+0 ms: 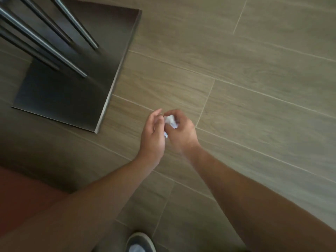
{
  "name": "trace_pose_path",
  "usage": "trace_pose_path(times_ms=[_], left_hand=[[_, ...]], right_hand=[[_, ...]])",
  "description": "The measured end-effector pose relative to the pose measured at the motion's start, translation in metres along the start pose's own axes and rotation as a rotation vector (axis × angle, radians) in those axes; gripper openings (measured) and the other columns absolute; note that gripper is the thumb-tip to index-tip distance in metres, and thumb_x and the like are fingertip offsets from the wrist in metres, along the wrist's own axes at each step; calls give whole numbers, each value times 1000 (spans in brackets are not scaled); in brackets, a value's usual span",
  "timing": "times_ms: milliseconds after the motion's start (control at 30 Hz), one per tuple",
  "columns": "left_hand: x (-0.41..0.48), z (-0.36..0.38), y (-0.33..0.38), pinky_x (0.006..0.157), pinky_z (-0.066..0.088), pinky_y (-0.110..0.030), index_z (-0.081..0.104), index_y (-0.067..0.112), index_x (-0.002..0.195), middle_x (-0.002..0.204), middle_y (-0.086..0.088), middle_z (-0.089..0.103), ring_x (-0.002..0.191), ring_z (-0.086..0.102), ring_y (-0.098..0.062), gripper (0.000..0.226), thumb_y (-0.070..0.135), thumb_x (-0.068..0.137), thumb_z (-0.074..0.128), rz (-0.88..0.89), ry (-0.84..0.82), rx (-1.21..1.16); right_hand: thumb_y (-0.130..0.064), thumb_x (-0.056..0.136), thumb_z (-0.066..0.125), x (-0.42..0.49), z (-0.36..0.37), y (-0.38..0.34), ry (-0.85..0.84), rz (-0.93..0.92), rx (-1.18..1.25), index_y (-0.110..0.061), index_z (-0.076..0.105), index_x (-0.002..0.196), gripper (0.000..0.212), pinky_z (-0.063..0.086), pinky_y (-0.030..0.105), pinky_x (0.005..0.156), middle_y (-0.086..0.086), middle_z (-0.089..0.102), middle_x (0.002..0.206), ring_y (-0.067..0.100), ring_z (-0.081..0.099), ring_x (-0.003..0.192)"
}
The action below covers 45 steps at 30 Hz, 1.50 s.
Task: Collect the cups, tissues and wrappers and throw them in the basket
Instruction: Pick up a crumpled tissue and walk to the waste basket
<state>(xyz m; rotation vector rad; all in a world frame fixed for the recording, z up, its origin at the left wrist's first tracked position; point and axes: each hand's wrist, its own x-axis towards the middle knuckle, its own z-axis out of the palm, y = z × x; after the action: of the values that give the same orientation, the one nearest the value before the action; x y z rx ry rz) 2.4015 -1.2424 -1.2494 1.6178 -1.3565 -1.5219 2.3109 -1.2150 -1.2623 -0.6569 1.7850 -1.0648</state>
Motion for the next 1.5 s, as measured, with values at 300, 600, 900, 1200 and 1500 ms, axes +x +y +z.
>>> trace_pose_path(times_ms=[300, 600, 900, 1200, 1500], left_hand=[[-119, 16, 161, 104, 51, -24, 60, 21, 136, 126, 14, 67, 116, 63, 8, 40, 34, 101, 45, 149, -183, 20], [-246, 19, 384, 119, 45, -41, 54, 22, 140, 145, -3, 61, 137, 59, -12, 50, 48, 98, 44, 365, -345, -38], [-421, 7, 596, 121, 42, -47, 50, 16, 146, 149, -3, 58, 142, 55, -15, 46, 38, 107, 40, 583, -597, -11], [-598, 23, 741, 122, 41, -47, 48, 16, 145, 149, -7, 57, 143, 54, -16, 47, 38, 104, 40, 767, -911, -76], [-736, 70, 766, 120, 43, -48, 49, 13, 145, 149, -11, 58, 142, 54, -18, 46, 34, 104, 42, 900, -1136, -110]], right_hand=[[-7, 85, 60, -114, -118, -144, 282, 79, 337, -24, 73, 103, 28, 60, 46, 79, -9, 70, 89, 16, 66, 81], [4, 95, 49, -276, -269, -343, 481, -12, 608, -7, 70, 116, 31, 65, 48, 81, -9, 74, 82, 34, 69, 92], [4, 96, 57, -490, -388, -515, 732, -173, 694, -15, 65, 115, 27, 58, 35, 67, -9, 73, 83, 32, 63, 86], [0, 89, 65, -696, -477, -612, 1071, -313, 757, -20, 57, 99, 23, 56, 37, 69, 4, 73, 104, 30, 76, 92], [-16, 83, 65, -837, -539, -594, 1293, -393, 806, -24, 66, 100, 20, 54, 35, 67, 6, 68, 106, 31, 75, 95]])
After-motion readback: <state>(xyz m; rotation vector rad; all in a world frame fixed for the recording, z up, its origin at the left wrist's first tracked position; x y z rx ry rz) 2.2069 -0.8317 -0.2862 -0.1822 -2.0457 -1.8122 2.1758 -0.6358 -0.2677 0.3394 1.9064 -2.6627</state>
